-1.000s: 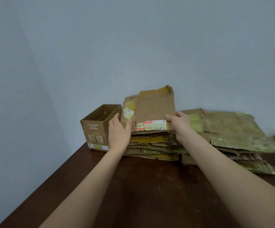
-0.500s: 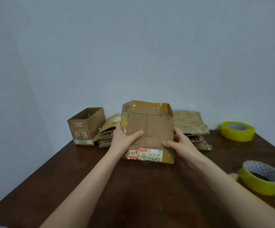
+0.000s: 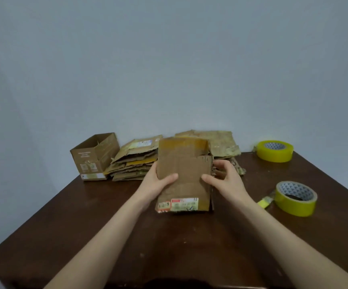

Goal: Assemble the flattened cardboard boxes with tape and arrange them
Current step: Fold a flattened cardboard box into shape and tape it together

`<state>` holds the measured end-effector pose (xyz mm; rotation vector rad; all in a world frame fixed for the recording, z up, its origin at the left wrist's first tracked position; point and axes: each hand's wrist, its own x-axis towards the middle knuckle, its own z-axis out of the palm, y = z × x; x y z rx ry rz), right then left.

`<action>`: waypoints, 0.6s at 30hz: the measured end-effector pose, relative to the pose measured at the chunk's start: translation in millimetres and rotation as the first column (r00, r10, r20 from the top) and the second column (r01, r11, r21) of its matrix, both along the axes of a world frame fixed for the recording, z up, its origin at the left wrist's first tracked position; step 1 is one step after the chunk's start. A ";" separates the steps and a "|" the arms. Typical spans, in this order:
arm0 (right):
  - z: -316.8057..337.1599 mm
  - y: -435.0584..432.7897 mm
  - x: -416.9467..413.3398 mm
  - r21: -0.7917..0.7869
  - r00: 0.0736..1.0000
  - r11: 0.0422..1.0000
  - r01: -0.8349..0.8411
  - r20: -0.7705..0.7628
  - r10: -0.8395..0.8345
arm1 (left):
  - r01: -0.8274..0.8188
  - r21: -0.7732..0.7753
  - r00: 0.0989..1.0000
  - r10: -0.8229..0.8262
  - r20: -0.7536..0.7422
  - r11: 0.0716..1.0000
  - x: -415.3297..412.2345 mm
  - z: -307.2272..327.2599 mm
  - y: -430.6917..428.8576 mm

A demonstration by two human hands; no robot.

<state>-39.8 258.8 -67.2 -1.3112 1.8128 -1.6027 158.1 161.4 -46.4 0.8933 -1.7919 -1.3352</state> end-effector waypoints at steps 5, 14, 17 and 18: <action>-7.6 1.6 -0.2 -0.067 0.998 0.997 -0.045 -0.057 0.042 | 0.011 -0.135 0.999 -0.018 -0.050 0.991 3.7 -18.6 3.7; -1.8 1.1 -9.8 -0.015 0.898 0.990 -0.138 -0.424 0.119 | -0.013 -0.399 0.999 -0.005 -0.045 0.917 6.0 -9.2 -3.7; 5.5 1.9 -16.3 0.028 0.869 0.988 -0.151 -0.472 0.146 | 0.008 -0.383 0.998 -0.032 -0.056 0.924 4.6 -8.0 -2.7; 7.8 2.2 -18.3 0.034 0.871 0.987 -0.160 -0.465 0.157 | 0.017 -0.374 0.997 -0.045 -0.066 0.927 4.9 -7.1 -3.1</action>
